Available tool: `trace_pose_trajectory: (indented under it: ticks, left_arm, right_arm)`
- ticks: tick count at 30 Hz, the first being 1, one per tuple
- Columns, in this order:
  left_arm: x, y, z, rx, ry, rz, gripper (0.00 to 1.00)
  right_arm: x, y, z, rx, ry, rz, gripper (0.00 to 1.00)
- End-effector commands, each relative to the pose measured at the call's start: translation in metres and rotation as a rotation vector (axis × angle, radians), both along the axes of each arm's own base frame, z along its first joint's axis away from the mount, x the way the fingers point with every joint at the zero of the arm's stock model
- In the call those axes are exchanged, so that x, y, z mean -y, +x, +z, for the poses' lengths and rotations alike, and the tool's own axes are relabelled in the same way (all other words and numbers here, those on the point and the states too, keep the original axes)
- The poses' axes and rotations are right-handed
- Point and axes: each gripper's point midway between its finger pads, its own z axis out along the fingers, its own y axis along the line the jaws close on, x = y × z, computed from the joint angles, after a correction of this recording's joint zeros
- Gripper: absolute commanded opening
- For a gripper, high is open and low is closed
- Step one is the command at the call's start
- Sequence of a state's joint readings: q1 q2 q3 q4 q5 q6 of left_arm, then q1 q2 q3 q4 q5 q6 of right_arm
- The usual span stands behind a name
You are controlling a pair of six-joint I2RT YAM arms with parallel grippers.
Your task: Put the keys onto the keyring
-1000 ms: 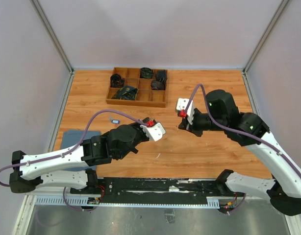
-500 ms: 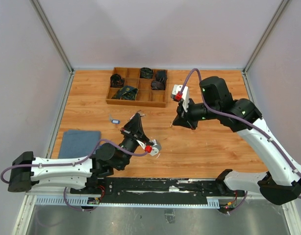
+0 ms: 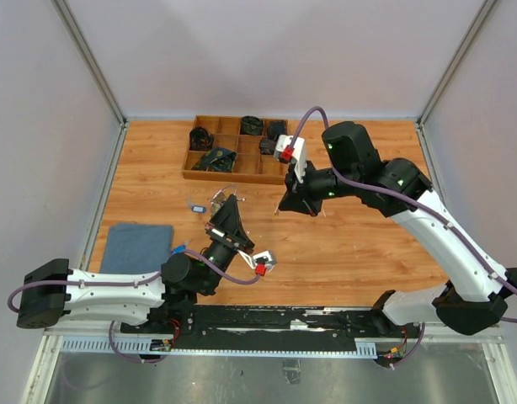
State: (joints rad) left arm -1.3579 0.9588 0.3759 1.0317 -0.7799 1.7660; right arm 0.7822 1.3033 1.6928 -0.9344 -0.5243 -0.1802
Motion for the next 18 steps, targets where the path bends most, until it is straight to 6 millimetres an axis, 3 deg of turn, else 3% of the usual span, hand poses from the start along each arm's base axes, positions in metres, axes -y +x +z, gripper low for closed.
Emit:
trace_pose_trajectory:
  ticks: [1, 9, 18]
  left_arm:
    - [0.001, -0.004, 0.004, 0.063, 0.071, 0.018, 0.0]
    - [0.001, -0.002, -0.005, 0.074, 0.167, 0.053, 0.01]
    - [0.004, -0.002, -0.005, 0.1, 0.197, 0.07, 0.01]
  right_arm:
    - [-0.021, 0.001, 0.015, -0.012, 0.054, -0.022, 0.0]
    - [-0.047, 0.0, 0.01, -0.079, 0.046, 0.005, 0.0]
    - [-0.063, 0.002, 0.0, -0.161, 0.03, 0.007, 0.01]
